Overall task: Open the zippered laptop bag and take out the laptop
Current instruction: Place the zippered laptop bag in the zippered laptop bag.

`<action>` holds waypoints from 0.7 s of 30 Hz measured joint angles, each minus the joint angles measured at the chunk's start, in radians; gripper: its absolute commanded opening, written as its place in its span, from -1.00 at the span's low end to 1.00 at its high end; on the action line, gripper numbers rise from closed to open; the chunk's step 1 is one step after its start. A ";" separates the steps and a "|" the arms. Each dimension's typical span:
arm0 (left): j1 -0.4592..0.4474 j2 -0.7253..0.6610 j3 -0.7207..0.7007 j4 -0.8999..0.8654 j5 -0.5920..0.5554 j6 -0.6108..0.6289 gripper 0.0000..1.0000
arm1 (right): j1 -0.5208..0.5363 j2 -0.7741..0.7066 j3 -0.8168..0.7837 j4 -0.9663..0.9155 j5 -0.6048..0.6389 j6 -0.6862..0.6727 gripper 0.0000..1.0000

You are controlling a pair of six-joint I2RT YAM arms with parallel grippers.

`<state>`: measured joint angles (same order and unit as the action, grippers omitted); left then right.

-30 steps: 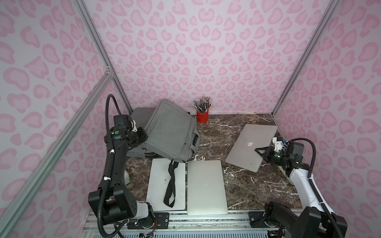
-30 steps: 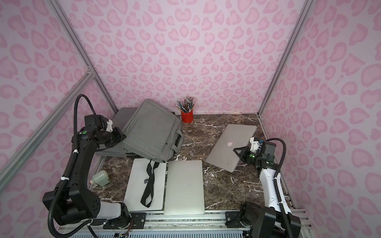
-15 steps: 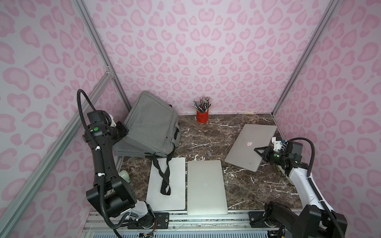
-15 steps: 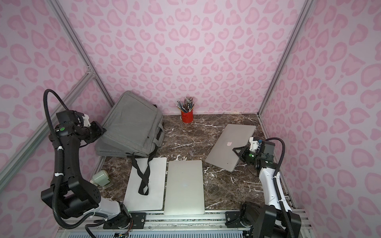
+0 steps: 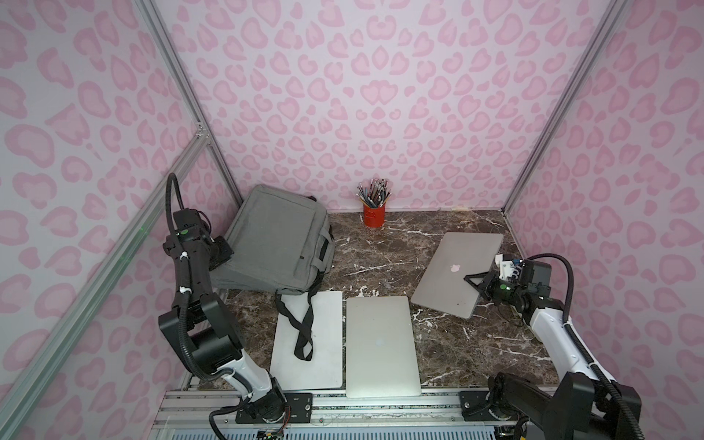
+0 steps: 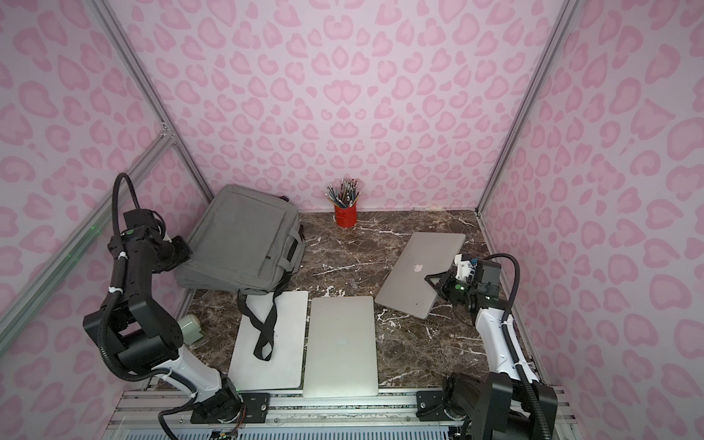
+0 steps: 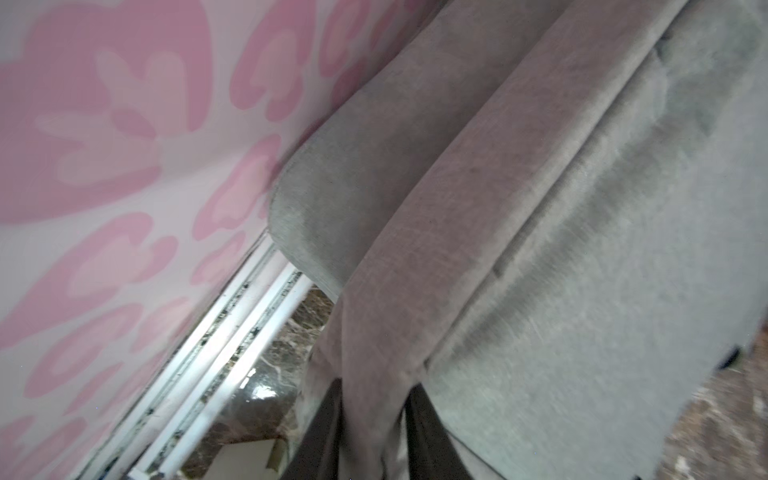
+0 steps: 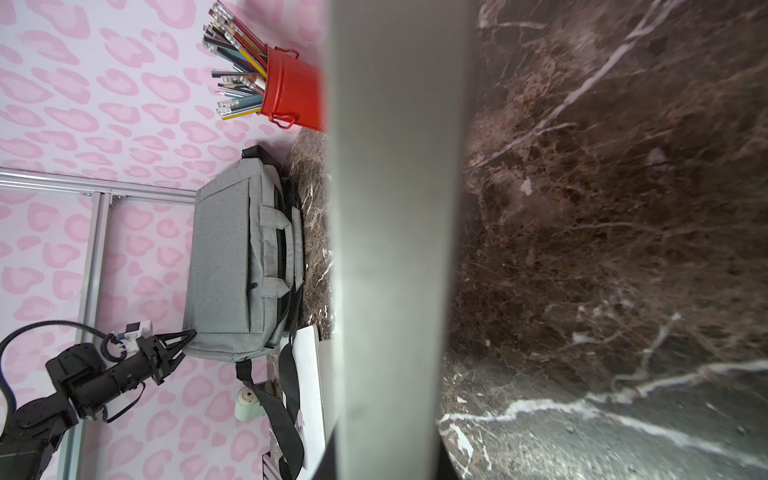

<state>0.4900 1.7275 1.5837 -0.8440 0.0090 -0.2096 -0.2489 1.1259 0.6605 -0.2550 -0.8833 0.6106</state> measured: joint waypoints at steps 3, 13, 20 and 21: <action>0.000 0.040 0.015 -0.002 -0.036 0.012 -0.12 | 0.010 0.003 -0.006 0.005 0.000 0.000 -1.00; -0.093 0.034 0.028 -0.026 -0.080 0.056 0.03 | 0.012 0.003 -0.016 0.021 0.000 0.004 -1.00; -0.257 -0.074 -0.023 -0.022 -0.085 0.102 0.20 | 0.043 0.003 -0.016 0.025 0.000 0.005 -1.00; -0.289 -0.094 -0.032 -0.021 -0.084 0.106 0.23 | 0.053 0.003 -0.016 0.026 -0.003 0.008 -1.00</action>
<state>0.2012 1.6333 1.5513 -0.8650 -0.0753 -0.1032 -0.1959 1.1290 0.6445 -0.2295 -0.8860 0.6182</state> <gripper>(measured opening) 0.579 0.147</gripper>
